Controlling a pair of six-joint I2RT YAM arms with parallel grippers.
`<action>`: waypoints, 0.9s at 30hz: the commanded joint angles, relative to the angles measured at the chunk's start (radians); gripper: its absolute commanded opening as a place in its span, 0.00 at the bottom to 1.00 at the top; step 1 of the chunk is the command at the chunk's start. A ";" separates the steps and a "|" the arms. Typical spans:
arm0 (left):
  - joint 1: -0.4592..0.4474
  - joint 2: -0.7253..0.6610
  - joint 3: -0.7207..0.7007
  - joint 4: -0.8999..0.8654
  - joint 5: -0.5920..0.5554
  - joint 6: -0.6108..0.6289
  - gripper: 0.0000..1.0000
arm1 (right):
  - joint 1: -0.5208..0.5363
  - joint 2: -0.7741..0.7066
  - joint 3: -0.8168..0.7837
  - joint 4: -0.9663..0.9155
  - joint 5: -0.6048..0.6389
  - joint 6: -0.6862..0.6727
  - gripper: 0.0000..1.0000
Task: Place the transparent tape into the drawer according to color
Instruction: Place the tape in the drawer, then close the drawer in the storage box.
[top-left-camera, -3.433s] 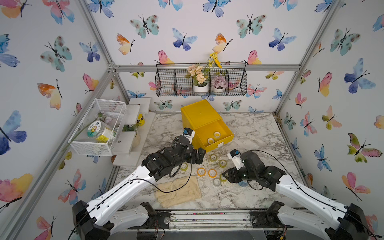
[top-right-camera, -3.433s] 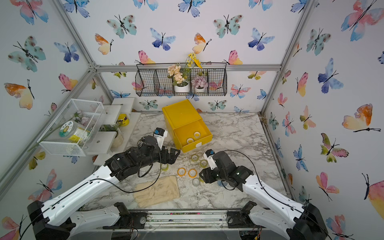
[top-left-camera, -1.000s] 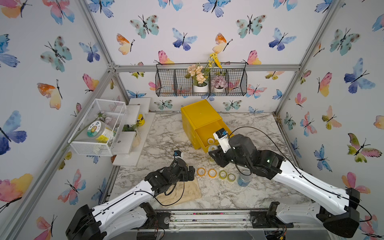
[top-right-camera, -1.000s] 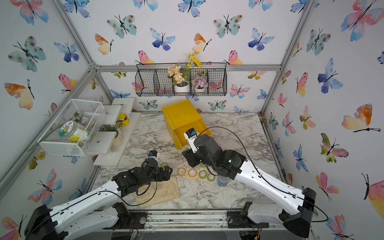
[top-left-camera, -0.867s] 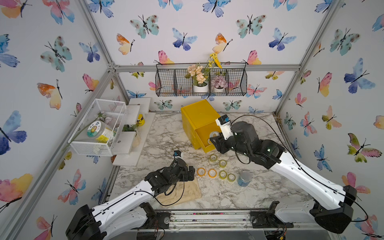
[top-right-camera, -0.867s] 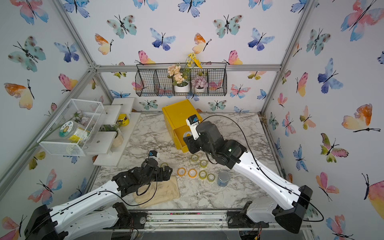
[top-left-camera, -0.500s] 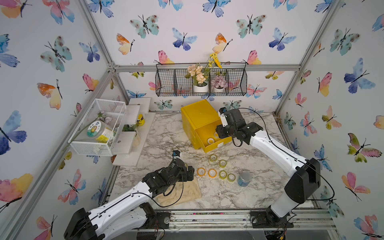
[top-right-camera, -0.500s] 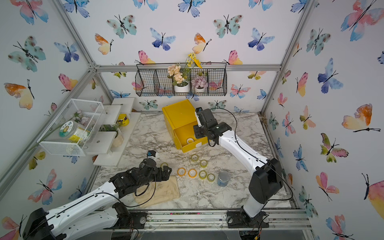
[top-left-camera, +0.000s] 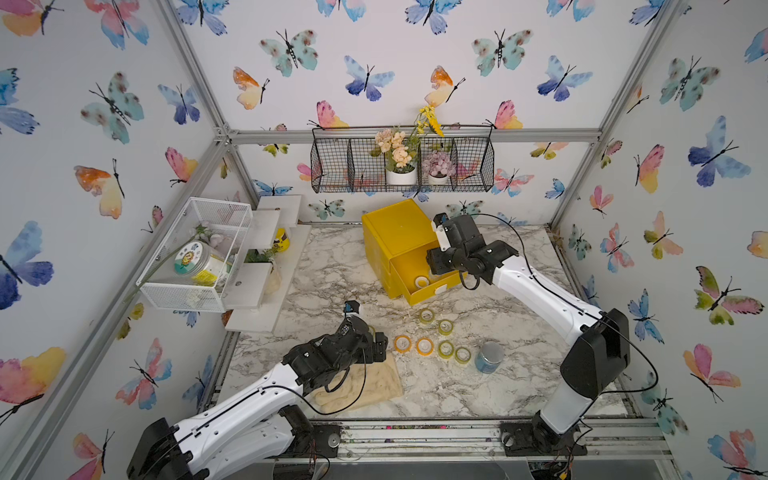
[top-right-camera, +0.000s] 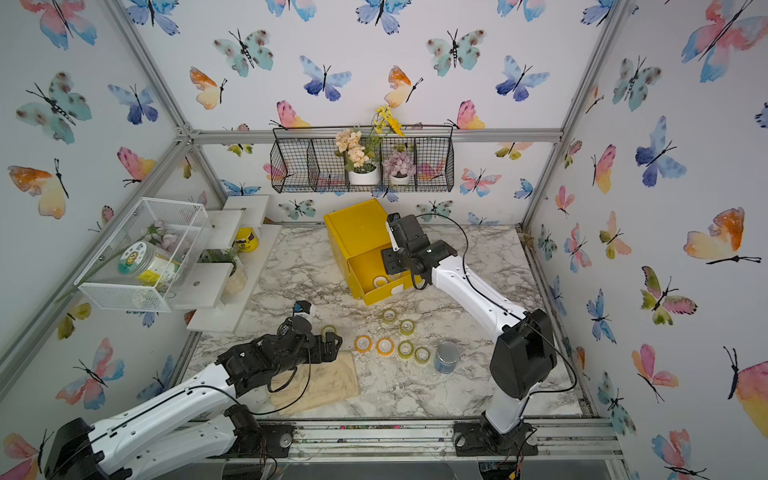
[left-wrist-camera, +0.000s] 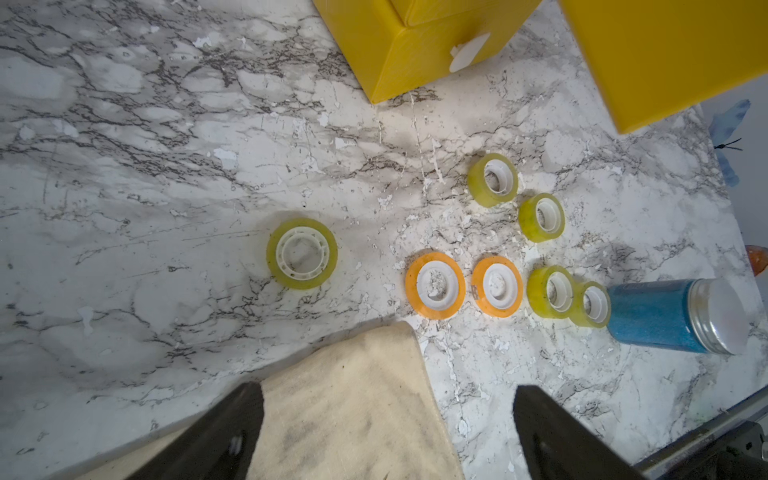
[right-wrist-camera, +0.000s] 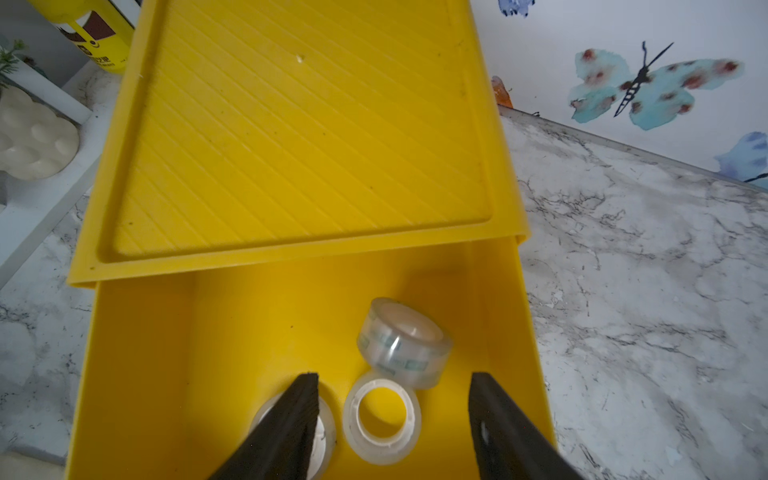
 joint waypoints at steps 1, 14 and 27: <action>0.000 0.000 0.047 -0.027 -0.052 0.002 0.99 | -0.002 0.003 0.041 -0.016 0.006 0.003 0.63; 0.162 0.161 0.391 0.035 -0.026 0.135 0.99 | -0.002 -0.445 -0.407 0.276 -0.116 0.161 0.54; 0.262 0.477 0.617 0.188 -0.030 0.231 0.99 | -0.002 -0.612 -0.806 0.468 -0.169 0.283 0.52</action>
